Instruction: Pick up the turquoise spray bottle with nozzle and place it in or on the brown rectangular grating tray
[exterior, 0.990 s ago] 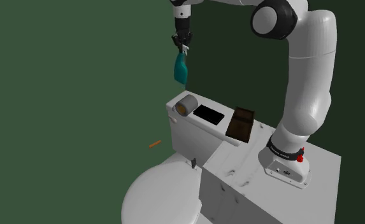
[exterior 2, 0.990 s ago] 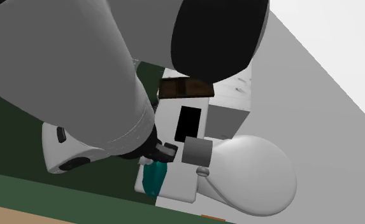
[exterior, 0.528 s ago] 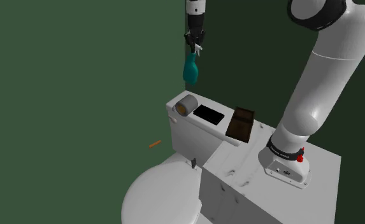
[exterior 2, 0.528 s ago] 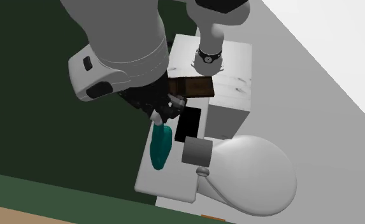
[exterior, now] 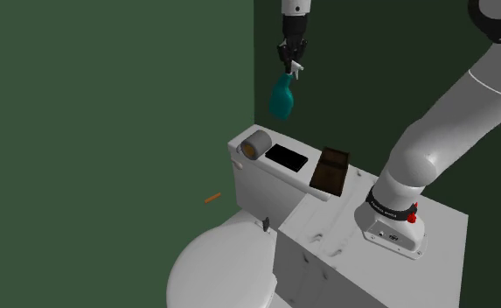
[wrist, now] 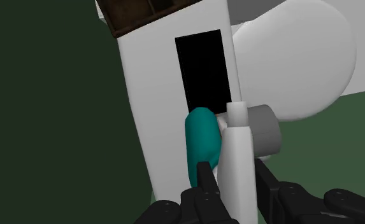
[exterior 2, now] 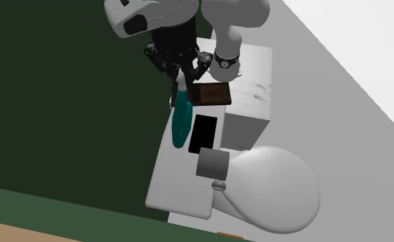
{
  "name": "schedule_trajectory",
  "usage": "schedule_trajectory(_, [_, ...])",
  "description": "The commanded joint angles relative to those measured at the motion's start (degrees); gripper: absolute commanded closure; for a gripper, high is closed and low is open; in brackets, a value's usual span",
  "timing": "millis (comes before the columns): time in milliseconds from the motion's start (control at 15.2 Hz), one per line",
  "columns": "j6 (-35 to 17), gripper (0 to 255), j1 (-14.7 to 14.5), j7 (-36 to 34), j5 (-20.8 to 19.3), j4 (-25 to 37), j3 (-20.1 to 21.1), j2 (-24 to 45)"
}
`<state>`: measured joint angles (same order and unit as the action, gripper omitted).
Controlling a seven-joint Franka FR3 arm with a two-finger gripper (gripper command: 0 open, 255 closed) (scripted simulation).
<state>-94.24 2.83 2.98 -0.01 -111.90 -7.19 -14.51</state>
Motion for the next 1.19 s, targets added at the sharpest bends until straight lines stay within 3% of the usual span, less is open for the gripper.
schedule_trajectory(0, [1.11, 255, 0.28, 0.09, -0.57, -3.35, -0.04, -4.49])
schedule_trajectory(594, [8.73, 255, 2.07, 0.99, -2.84, -14.85, -0.21, -23.68])
schedule_trajectory(1122, [19.49, 255, 4.11, 2.81, -4.86, -19.9, -0.7, -39.54])
